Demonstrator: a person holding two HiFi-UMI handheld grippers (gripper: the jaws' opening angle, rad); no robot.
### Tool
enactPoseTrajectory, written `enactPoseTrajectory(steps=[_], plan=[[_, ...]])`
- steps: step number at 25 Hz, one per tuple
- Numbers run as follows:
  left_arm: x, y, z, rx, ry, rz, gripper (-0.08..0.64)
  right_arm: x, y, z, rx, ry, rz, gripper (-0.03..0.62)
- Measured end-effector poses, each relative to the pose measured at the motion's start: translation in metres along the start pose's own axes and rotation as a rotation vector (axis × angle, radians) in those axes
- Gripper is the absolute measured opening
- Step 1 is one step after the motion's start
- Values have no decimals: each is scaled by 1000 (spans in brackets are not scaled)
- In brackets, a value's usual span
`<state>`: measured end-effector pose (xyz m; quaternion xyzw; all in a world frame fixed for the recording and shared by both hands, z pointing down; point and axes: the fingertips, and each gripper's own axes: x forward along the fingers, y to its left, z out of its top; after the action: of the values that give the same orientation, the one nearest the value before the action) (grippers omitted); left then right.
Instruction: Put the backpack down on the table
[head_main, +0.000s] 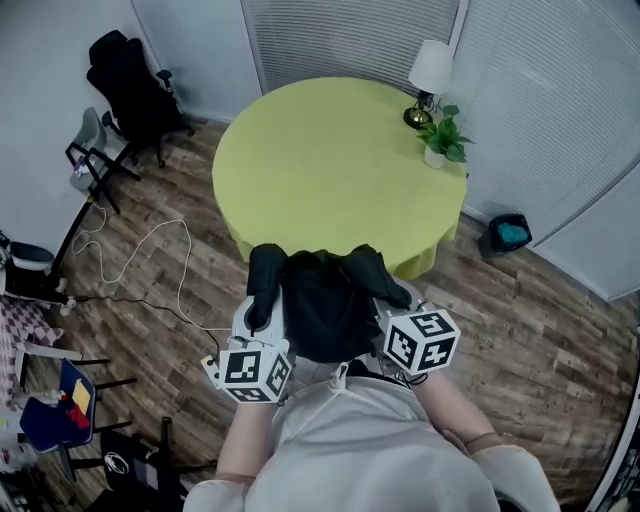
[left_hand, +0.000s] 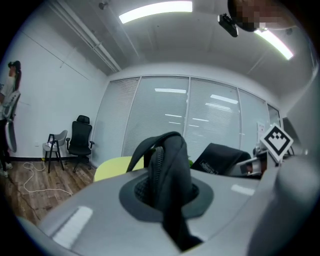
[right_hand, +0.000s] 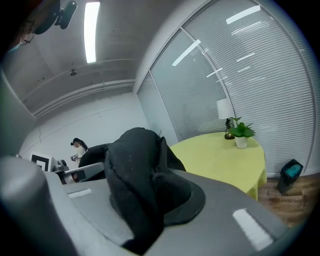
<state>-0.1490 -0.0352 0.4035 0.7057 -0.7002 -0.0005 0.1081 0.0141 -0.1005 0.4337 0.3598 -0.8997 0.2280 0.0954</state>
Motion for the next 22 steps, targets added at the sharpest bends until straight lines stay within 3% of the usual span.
enactPoseTrajectory(steps=[10,16,22], plan=[[119,-20,19,2,-11,29,23,69,-91,67,-43,-3,21,25],[176,-14,26,15,25,7,23,108,-119,82,-20,11,9,25],[235,7,35,23,49,-64,23,149,-142,105,16,-6,-63,25]])
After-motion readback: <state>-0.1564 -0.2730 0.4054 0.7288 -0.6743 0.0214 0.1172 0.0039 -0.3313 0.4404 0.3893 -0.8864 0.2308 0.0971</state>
